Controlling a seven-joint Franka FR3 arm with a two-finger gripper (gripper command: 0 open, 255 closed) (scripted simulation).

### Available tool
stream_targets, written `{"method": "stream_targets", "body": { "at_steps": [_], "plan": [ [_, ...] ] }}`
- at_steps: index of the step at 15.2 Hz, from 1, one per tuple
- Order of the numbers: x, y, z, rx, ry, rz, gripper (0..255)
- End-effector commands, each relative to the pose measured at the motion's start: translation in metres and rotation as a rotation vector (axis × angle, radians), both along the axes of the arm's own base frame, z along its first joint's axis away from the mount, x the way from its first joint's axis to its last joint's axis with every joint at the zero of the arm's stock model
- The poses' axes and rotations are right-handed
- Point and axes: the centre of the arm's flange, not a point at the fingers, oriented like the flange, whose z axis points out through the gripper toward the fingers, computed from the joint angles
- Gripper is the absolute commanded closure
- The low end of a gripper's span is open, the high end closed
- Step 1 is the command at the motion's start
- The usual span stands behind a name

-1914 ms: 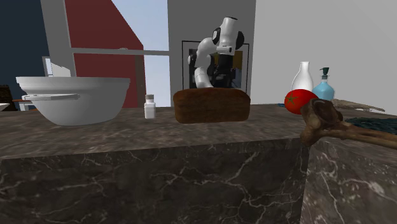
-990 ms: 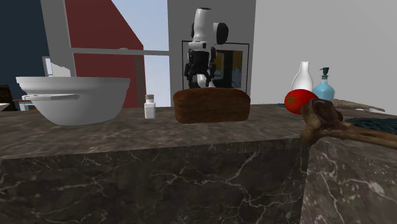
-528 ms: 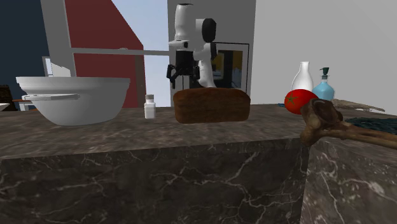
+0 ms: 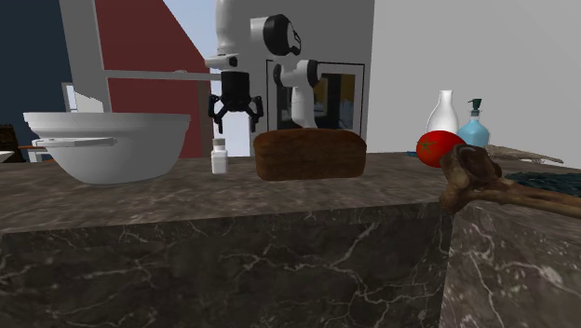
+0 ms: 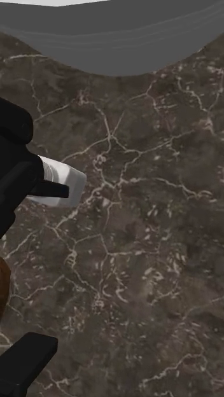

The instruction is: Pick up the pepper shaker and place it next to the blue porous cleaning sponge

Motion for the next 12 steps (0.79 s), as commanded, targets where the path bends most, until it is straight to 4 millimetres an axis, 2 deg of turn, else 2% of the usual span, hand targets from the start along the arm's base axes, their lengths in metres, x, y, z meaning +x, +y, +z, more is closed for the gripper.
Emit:
{"method": "stream_targets", "body": {
  "at_steps": [1, 4, 12],
  "plan": [
    [0.014, -0.023, -0.004, 0.008, 0.002, 0.006, 0],
    [0.03, -0.055, -0.008, 0.019, 0.003, 0.01, 0],
    [0.026, -0.055, -0.048, 0.019, 0.003, 0.01, 0]
  ]
}}
